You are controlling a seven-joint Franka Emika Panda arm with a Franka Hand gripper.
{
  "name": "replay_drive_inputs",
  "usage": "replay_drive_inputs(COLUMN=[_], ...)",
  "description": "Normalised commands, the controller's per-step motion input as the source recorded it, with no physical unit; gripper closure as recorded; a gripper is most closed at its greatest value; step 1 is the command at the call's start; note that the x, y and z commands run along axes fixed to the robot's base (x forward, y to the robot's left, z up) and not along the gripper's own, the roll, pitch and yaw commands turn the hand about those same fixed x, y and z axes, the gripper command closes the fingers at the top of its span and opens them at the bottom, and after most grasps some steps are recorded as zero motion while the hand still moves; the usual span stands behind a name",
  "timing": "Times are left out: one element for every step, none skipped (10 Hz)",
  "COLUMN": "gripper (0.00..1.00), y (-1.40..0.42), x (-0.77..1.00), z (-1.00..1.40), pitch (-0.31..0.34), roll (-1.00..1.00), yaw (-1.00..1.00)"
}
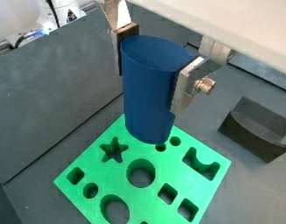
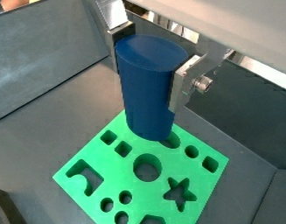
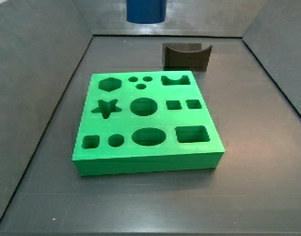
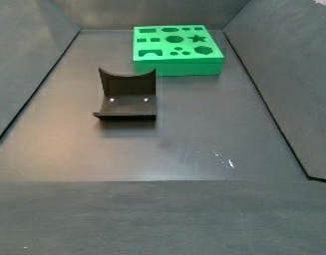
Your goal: Insert the oval object.
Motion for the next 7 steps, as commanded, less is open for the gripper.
replay_drive_inputs(gripper=[1.00,1.00,1.00,1.00,1.00,1.00,1.00], y=[-0.72,-0.82,-0.84,-0.86,-0.85,-0.69,-0.45], x=[-0.25,-0.27,-0.22,-0.11,0.00,0.24,0.59], z=[-0.83,-0.99,-0.97,-0.99,-1.00,-1.00,-0.87], pitch=[-0.191,-0.044,-0.037,-0.040,-0.040,-0.020,0.000], roll=[0.13,0.15,0.17,0.18,0.19,0.22,0.24], yaw=[-0.24,-0.26,-0.26,-0.31,-0.38,-0.33,-0.21])
